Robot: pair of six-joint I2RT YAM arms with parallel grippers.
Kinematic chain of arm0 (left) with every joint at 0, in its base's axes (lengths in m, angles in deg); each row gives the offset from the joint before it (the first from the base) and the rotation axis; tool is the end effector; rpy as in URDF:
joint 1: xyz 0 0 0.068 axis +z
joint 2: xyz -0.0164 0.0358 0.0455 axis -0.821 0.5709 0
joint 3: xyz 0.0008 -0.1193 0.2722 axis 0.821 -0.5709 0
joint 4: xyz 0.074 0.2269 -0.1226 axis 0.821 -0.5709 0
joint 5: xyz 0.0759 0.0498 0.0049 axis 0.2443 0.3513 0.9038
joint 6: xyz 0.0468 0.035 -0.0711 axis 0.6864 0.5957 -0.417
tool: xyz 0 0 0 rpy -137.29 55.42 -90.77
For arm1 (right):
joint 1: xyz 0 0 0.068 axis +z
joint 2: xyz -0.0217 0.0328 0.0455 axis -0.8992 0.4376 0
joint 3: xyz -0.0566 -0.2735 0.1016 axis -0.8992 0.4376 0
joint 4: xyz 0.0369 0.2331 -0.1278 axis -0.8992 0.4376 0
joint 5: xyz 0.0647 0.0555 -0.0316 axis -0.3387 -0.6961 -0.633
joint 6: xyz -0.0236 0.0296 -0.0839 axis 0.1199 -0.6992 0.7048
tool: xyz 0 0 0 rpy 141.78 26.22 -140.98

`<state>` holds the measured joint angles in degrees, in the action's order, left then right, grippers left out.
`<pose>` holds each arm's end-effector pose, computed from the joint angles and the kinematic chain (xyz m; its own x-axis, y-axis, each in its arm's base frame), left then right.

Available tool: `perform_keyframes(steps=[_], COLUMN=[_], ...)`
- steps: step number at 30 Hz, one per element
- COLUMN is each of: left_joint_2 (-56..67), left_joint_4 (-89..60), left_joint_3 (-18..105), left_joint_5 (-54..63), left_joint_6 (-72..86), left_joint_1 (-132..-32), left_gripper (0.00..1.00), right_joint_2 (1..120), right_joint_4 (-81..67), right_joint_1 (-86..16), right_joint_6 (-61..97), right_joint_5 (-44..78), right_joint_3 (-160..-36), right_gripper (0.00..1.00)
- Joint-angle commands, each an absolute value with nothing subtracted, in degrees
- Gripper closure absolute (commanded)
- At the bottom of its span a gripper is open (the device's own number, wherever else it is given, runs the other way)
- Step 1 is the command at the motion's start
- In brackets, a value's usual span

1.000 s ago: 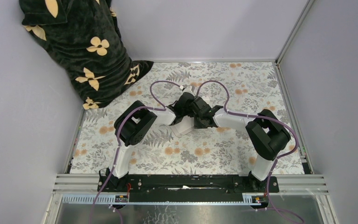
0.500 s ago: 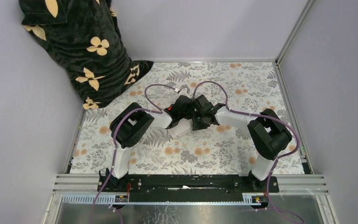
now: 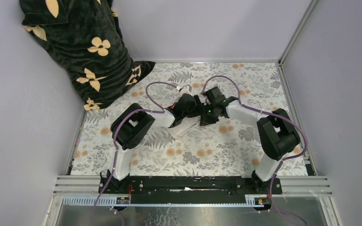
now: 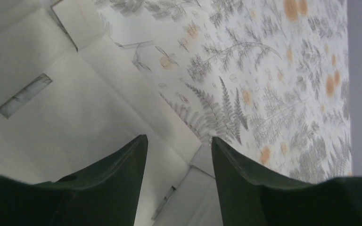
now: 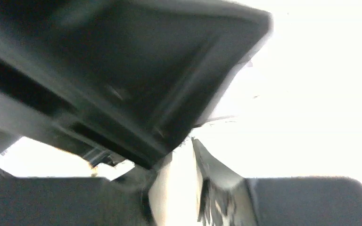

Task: Fold the paper box
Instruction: Fold the paper box at the center of the board.

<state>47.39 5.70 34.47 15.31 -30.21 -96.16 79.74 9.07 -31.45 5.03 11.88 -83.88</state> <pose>0.3659 -0.3132 0.1146 -0.7413 -0.3585 -0.5675 0.1027 0.7749 -0.6236 0.3218 0.2271 0.1591 -0.8664 -0.1653 -0.4712 -0.3593 0.8616 0.3585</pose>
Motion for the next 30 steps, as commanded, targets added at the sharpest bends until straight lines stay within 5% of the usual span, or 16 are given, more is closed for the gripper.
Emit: perform_keyframes(steps=[1,7,19,30], left_joint_2=[47.7,44.5,43.8,38.4], left_joint_4=[-16.1,-18.7,-23.0,-27.3], left_joint_3=[31.8,34.0,45.0,52.9], left_joint_5=[6.8,6.0,6.4,11.3], left_joint_6=[-23.8,-22.2,-15.9,-8.9], left_joint_1=[-98.8,-98.7,-94.7,-92.8], left_gripper=[0.36,0.27,0.25,0.23], right_joint_2=[81.7,81.6,71.5,63.3], right_joint_4=[5.4,6.4,6.4,8.7], right_joint_1=[-46.0,-49.5,-49.5,-44.3], right_joint_6=[2.9,4.2,2.4,-2.0], right_joint_5=[37.1,36.1,28.6,21.0], right_joint_3=[-87.7,-89.8,-82.0,-77.8], right_gripper=[0.72,0.72,0.69,0.45])
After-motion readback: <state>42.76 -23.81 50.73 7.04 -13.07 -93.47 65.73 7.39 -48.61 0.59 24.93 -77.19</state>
